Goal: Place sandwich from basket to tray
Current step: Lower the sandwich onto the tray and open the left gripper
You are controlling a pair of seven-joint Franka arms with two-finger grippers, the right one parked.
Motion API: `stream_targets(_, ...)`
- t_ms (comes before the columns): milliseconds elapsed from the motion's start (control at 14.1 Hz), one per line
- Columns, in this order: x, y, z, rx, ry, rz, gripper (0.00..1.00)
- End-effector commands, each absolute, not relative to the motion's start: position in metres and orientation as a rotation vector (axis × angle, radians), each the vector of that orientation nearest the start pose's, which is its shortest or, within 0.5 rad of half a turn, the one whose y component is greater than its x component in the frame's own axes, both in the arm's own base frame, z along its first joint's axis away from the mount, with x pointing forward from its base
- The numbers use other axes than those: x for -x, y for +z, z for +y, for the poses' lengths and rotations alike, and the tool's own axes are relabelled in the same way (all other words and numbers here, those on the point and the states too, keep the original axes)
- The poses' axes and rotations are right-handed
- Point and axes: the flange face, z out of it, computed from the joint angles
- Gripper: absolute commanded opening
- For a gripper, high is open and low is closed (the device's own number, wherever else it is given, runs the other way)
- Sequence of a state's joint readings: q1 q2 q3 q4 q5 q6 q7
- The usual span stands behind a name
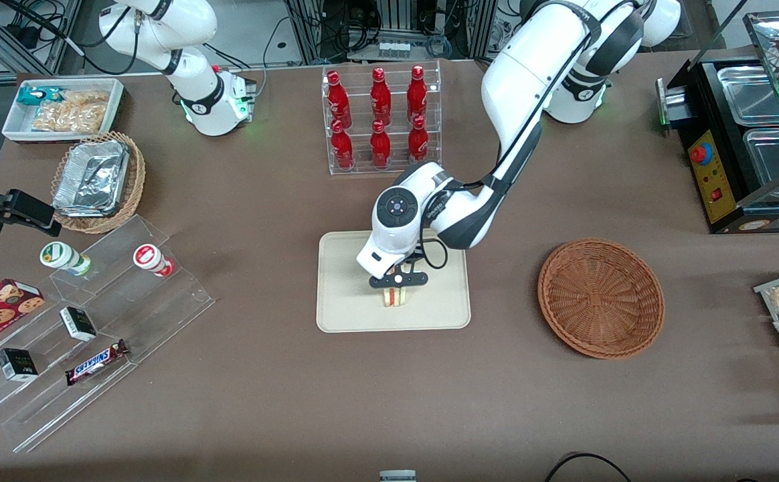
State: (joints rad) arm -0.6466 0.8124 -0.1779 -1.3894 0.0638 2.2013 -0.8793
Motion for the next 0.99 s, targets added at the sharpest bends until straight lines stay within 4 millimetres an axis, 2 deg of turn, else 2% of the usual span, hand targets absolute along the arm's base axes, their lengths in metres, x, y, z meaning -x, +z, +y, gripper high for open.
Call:
stream_targets(0,-0.527,0.253,-0.527,3.214,0.009,-0.162,1.0)
stream_targets(212,-0.534,0.284,-0.521,3.208,-0.002,-0.182,1.0)
stream_targets(283,-0.542,0.299,-0.509,3.192,-0.001,-0.196,1.0)
stream_targets(424,-0.541,0.333,-0.491,3.121,0.047,-0.188,1.0)
stream_targets(566,-0.547,0.366,-0.463,3.064,0.04,-0.127,1.0)
stream_targets(636,-0.549,0.366,-0.445,3.012,0.095,-0.19,1.0)
stream_targets(707,-0.557,0.375,-0.424,2.978,0.127,-0.272,1.0)
stream_targets(848,-0.569,0.383,-0.388,2.954,0.153,-0.347,1.0)
stream_targets(919,-0.567,0.386,-0.375,2.944,0.165,-0.36,1.0)
